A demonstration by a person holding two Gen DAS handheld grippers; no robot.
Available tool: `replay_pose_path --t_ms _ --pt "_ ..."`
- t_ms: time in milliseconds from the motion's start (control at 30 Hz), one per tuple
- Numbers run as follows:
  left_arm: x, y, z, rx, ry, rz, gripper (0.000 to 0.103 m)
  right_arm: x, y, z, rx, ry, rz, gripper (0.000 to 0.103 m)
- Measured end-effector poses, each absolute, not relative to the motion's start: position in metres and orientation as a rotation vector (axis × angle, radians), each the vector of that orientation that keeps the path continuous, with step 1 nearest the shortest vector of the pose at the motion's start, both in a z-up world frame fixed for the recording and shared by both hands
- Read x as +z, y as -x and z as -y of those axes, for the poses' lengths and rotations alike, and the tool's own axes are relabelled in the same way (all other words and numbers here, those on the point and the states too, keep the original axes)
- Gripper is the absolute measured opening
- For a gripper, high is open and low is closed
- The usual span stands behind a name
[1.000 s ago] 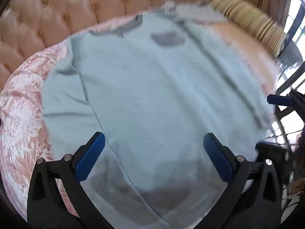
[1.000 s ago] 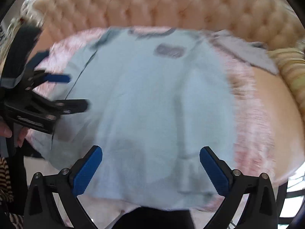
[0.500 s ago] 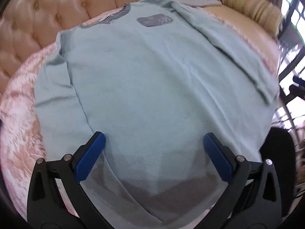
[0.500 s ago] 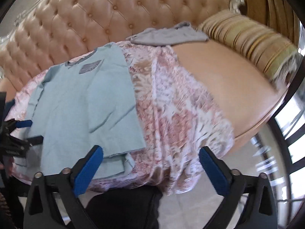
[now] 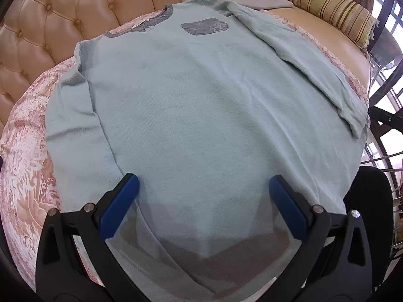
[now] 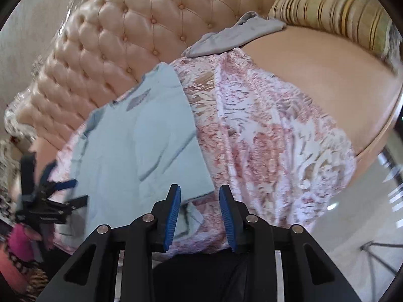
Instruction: Fold clothes
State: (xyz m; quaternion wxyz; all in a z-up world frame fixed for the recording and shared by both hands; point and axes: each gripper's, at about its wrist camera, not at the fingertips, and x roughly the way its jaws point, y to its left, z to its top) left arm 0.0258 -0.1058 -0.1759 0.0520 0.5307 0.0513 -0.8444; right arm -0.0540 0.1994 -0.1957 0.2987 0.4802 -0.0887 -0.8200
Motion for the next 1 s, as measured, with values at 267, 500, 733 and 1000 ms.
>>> replay_pose_path --t_ms 267,500,733,1000 --pt "-0.179 -0.025 0.108 -2.575 -1.600 -0.152 0.103 -0.215 0.061 -0.208 -2.109 -1.310 0.401 0.036" --pt "-0.178 -0.027 0.105 -2.586 -1.583 -0.149 0.103 -0.219 0.066 -0.206 -2.069 -1.256 0.463 0.035" --pt "-0.178 -0.027 0.104 -2.588 -1.579 -0.149 0.103 -0.209 0.065 -0.194 -2.133 -1.241 0.344 0.004" --pt "-0.174 -0.036 0.102 -2.588 -1.582 -0.149 0.103 -0.149 0.054 -0.167 -2.255 -1.141 -0.018 0.004"
